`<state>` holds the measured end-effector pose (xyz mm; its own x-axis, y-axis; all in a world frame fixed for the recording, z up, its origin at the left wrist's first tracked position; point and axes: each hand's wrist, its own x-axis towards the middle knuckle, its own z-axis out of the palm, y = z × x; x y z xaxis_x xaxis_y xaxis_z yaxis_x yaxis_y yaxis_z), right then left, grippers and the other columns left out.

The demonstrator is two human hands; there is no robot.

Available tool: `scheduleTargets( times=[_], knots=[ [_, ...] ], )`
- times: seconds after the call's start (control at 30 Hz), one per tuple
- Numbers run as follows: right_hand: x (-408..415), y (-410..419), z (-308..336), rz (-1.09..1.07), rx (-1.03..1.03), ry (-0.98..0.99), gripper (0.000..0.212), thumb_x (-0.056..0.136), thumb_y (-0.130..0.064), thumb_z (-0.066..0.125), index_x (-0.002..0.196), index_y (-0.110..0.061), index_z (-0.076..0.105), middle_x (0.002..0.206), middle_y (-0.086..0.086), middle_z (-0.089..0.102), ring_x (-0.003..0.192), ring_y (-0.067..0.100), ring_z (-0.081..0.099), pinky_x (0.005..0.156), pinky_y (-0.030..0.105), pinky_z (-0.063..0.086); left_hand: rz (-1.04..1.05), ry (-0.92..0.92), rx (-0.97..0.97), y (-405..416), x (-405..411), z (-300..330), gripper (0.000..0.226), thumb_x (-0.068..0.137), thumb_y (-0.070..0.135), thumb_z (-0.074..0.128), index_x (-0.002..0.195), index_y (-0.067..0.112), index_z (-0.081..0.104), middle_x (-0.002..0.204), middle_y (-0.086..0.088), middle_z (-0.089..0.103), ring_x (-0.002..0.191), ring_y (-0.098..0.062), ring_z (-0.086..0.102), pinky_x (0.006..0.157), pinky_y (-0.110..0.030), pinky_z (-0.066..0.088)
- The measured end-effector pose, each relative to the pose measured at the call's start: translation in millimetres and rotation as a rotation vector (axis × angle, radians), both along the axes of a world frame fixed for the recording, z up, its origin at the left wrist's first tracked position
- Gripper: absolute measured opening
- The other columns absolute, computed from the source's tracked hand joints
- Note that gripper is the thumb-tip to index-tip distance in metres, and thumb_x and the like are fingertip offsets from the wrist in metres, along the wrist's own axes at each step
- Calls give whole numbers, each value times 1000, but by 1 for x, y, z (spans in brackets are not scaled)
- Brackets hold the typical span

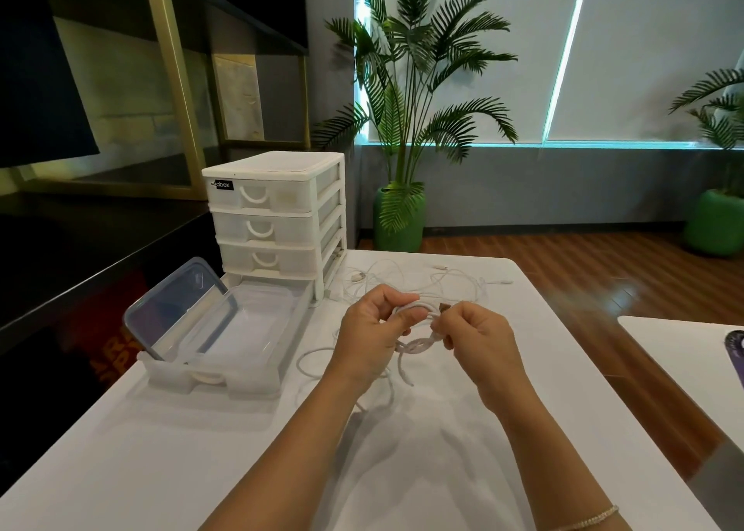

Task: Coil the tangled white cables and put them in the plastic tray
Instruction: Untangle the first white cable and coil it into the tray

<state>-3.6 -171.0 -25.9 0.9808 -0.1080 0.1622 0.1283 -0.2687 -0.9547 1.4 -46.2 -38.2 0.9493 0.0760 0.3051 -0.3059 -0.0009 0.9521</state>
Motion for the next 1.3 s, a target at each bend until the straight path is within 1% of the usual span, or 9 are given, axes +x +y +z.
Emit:
scheduleTargets(
  times=[0.3,0.5,0.6,0.7,0.87,0.97,1.07,1.2,1.3],
  knots=[
    [-2,-4,6,127,337,181,37,74,2,48,40,-10,51,49,4,47,50,17,37,51,28,32,22,-10,76,-3,3,-7,14,81,19,70,76,30,64,94,4,71,97,-21,66,90,-42,54],
    [-1,-7,5,205,424,292,44,93,-23,53,51,-11,57,43,0,27,43,11,22,46,25,23,144,-175,317,4,3,-8,2,84,18,67,85,19,67,75,19,61,82,-13,65,69,-16,49],
    [0,-7,3,217,458,325,35,90,-27,55,61,-8,58,38,-4,24,38,8,20,42,22,21,200,-298,440,5,4,-13,10,85,15,66,93,11,70,71,27,57,67,-1,60,63,-15,51],
    [0,-8,3,268,515,334,30,87,-26,58,65,-6,61,40,-4,25,40,8,21,42,21,24,219,-345,466,6,4,-13,13,86,15,64,97,10,69,77,17,62,69,-6,63,62,-27,59],
    [0,-10,4,356,703,313,23,89,-18,53,73,-6,63,53,0,44,47,10,39,53,24,38,143,-121,396,9,4,-10,12,89,24,60,101,25,56,83,7,65,76,-14,65,66,-22,56],
    [2,-11,3,355,813,297,27,93,-19,47,73,-5,60,62,5,56,53,12,48,55,23,47,139,-47,507,6,5,-13,22,94,27,53,114,20,54,98,-1,67,85,-14,64,63,-9,44],
    [3,-9,2,351,852,302,31,95,-20,44,73,-5,60,67,8,65,53,13,58,52,23,53,172,-43,527,6,6,-13,23,96,28,46,114,17,56,95,-1,67,79,-8,60,59,-5,40],
    [0,-7,6,359,934,336,31,97,-22,41,75,-5,55,52,3,56,42,11,52,43,20,49,123,0,502,5,6,-11,23,97,32,43,108,17,56,81,3,62,68,-11,58,57,-12,46],
    [0,-7,8,297,908,346,28,95,-23,44,78,-4,56,42,-1,38,35,10,36,35,20,37,101,20,457,4,4,-8,17,98,32,41,102,20,52,75,2,58,53,-11,54,44,-13,46]
  ],
)
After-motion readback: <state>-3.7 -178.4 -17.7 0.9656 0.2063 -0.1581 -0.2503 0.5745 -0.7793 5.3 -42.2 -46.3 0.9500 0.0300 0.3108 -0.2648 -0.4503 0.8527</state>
